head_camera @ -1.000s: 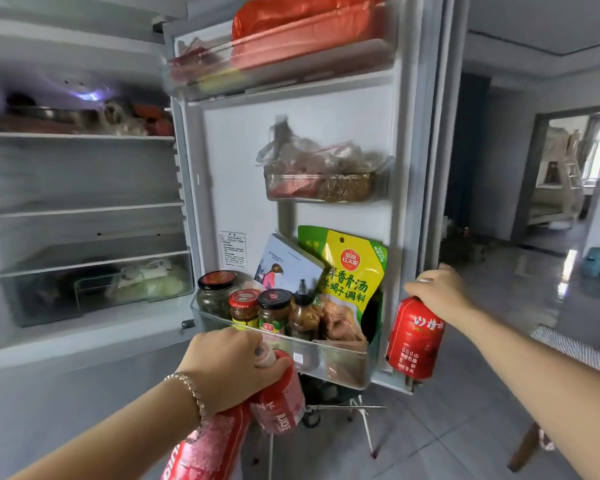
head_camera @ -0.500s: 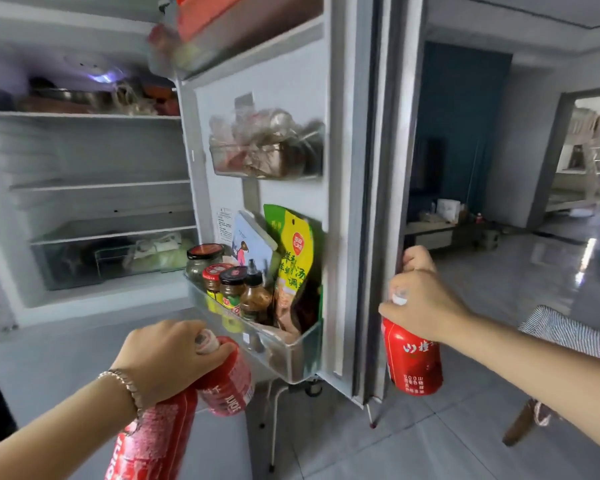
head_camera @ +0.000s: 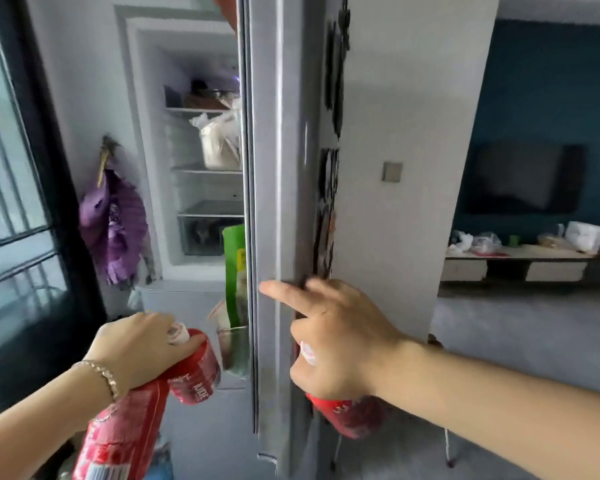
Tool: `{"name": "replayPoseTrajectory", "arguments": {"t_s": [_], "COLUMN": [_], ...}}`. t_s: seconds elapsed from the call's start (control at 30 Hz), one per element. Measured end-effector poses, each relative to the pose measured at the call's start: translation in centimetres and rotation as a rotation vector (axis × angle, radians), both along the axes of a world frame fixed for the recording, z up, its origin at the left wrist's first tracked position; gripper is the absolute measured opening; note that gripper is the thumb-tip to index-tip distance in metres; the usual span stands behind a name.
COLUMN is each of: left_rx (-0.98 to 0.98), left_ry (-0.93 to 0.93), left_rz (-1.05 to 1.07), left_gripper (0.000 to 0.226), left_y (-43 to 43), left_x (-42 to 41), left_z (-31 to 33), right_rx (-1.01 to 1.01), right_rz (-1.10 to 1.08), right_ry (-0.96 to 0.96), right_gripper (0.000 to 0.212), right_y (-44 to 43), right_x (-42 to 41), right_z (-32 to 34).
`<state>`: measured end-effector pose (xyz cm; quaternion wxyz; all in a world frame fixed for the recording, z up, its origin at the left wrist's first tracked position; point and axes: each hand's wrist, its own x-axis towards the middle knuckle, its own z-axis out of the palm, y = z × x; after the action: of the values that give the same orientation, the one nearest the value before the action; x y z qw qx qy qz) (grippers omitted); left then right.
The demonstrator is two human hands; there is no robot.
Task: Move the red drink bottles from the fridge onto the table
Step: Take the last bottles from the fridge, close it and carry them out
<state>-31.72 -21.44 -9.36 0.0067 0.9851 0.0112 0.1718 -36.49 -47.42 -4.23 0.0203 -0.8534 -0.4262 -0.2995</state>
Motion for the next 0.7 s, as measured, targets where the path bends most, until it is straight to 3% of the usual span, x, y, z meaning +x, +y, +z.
{"name": "replayPoseTrajectory", "arguments": {"t_s": [0.13,0.37,0.7], "left_rx": [-0.001,0.017,0.082], "left_ry": [-0.059,-0.073,-0.043], "left_rz": [0.076,0.218,0.221], "left_gripper": [0.051,0.053,0.052], "left_y": [6.1,16.7,31.3], "left_x": [0.7,3.3,10.2], "left_z": [-0.8,-1.9,0.4], "right_rx": [0.014,-0.075,-0.192], "right_rz": [0.090,0.035,-0.230], "right_ry": [-0.001,0.021,0.046], "right_gripper": [0.022,0.038,0.043], "right_y": [8.0,21.9,39.0], "right_x": [2.4,8.3,22.8], "right_z": [0.2,1.0,0.8]}}
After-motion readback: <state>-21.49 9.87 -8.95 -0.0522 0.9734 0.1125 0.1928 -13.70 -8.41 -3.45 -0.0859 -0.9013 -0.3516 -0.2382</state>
